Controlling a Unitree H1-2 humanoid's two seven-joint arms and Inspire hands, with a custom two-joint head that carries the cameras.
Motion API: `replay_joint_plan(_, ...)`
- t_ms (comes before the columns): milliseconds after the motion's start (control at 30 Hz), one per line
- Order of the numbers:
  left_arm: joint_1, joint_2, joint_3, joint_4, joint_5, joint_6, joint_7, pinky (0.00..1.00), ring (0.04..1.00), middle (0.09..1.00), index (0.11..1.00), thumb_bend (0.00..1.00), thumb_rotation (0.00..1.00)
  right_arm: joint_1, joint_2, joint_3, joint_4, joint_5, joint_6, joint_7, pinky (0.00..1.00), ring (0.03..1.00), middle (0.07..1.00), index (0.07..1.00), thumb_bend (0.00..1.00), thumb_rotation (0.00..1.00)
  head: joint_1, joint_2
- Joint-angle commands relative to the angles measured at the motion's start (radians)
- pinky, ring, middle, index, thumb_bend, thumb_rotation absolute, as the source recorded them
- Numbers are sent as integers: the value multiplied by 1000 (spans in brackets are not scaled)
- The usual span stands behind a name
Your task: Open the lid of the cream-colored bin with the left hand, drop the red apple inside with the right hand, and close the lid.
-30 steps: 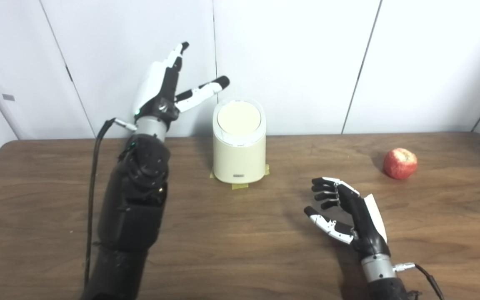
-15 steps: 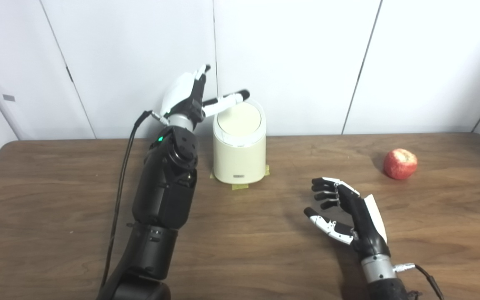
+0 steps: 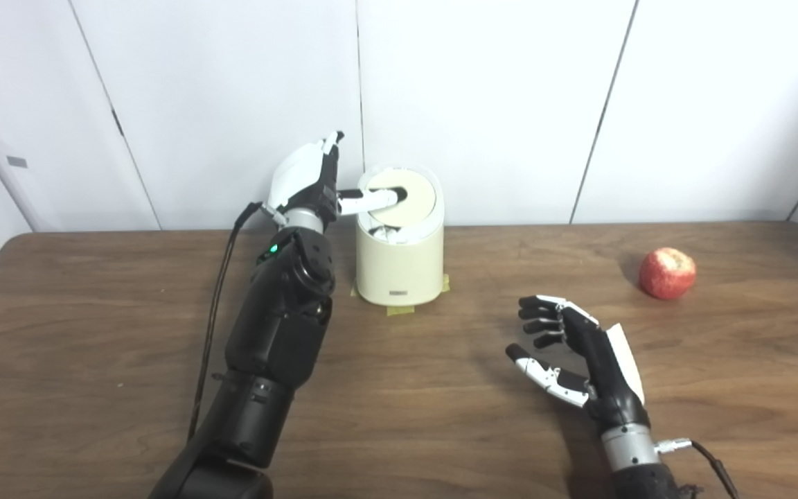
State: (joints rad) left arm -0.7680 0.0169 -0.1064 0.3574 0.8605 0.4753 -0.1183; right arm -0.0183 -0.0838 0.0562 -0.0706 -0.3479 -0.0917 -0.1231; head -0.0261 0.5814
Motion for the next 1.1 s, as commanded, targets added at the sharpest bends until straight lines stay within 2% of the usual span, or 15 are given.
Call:
replay_joint_plan(0, -49, 11, -10, -10, -3, -6, 39, 1000, 1000, 1000, 1000, 904, 450, 5, -9, 0, -15, -17, -21, -8, 547, 642, 680, 682, 284, 180, -3, 3)
replay_joint_plan(200, -43, 16, -41, 14, -7, -7, 52, 1000, 1000, 1000, 1000, 892, 421, 12, -5, -2, -24, -22, -17, -9, 553, 642, 676, 680, 290, 192, -9, 10)
replay_joint_plan(400, -49, 12, -63, 46, 47, -6, 67, 1000, 1000, 1000, 1000, 856, 415, 14, -4, -1, -33, -30, -10, -7, 544, 639, 677, 679, 289, 206, -12, 13)
replay_joint_plan(567, -57, 11, -76, 71, 59, -6, 106, 1000, 1000, 1000, 1000, 858, 437, 13, -2, -1, -39, -34, 9, -2, 549, 641, 682, 682, 288, 228, -14, 13)
replay_joint_plan(767, -78, 13, -109, 99, 81, -6, 173, 1000, 1000, 1000, 1000, 909, 367, 14, 0, 2, -44, -37, 17, -2, 545, 639, 679, 684, 292, 225, -13, 15)
replay_joint_plan(933, -107, 23, -153, 138, 207, -6, 190, 1000, 1000, 1000, 1000, 980, 331, 9, 0, 4, -30, -35, -2, -9, 543, 637, 677, 679, 295, 192, -13, 13)
replay_joint_plan(1067, -126, 40, -186, 140, 280, -6, 161, 1000, 1000, 1000, 1000, 1000, 255, 8, 4, 4, -33, -32, 14, -5, 550, 644, 682, 683, 293, 195, -15, 12)
